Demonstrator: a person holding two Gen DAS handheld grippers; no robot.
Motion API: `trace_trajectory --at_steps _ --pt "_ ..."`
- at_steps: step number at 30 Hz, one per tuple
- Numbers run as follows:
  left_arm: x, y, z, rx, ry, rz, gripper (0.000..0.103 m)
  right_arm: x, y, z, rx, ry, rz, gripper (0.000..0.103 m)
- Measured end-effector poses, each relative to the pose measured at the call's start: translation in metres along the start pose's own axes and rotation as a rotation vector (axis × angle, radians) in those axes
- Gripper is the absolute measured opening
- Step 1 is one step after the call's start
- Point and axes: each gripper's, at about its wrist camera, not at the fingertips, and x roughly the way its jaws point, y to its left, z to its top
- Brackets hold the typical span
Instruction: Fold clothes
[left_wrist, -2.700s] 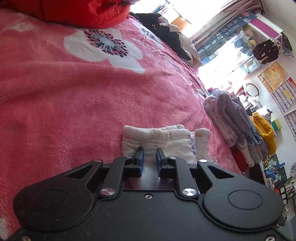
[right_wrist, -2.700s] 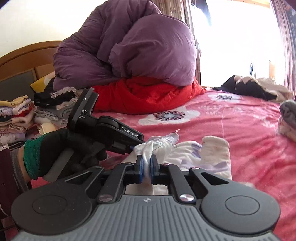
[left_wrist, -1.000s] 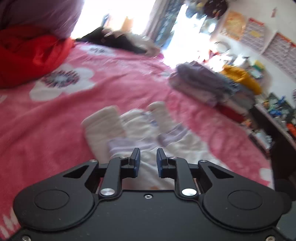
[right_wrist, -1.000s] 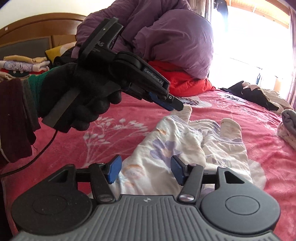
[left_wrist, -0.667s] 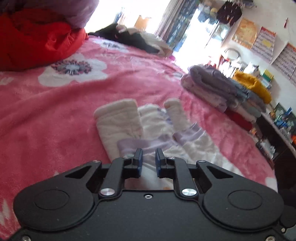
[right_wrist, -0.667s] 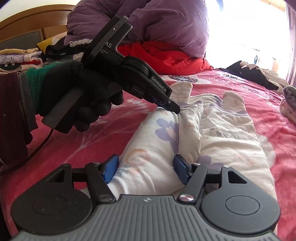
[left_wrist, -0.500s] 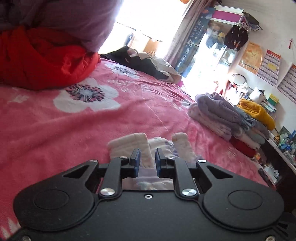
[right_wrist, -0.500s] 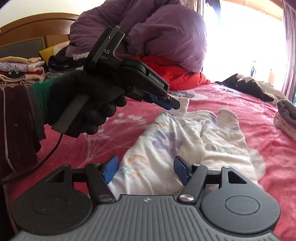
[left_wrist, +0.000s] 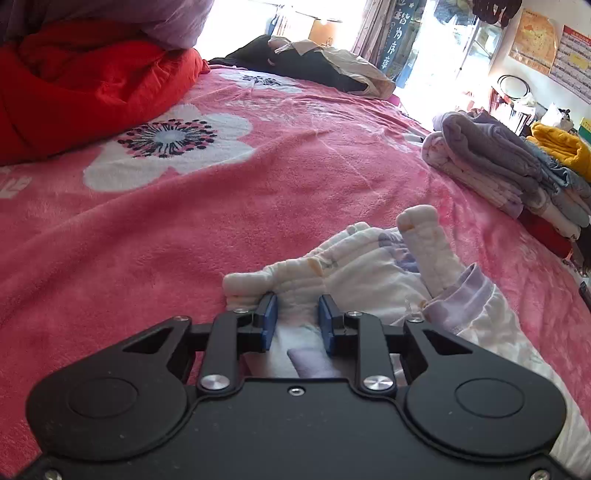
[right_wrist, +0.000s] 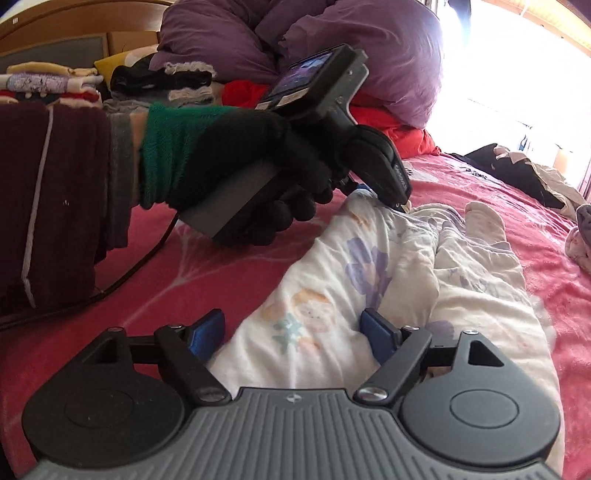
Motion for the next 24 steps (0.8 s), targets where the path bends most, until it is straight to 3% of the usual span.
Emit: trace_trajectory --at_steps 4,8,10,12,15,20,24 --pt "-0.007 -0.018 -0.002 0.074 -0.030 0.063 0.026 0.003 0.006 0.000 -0.018 0.009 -0.014 0.086" --pt "-0.042 -0.014 0.001 -0.026 -0.073 0.056 0.029 -0.023 -0.005 0.008 0.032 -0.059 0.039 0.077" --pt "-0.068 -0.011 -0.003 -0.094 -0.103 0.042 0.034 -0.044 -0.015 0.005 0.044 -0.088 0.044 0.073" --pt "-0.090 -0.013 -0.008 -0.153 -0.122 0.038 0.051 -0.067 -0.027 0.001 0.062 -0.117 0.042 0.069" --pt "-0.118 -0.018 -0.029 -0.251 -0.120 0.034 0.054 -0.100 -0.054 -0.011 0.122 -0.160 0.023 0.069" --pt "-0.146 -0.040 -0.080 -0.374 -0.053 0.011 0.060 -0.126 -0.112 -0.044 0.323 -0.135 -0.018 0.070" --pt "-0.166 -0.051 -0.120 -0.484 -0.021 -0.001 0.064 -0.121 -0.164 -0.087 0.644 -0.112 0.072 0.070"
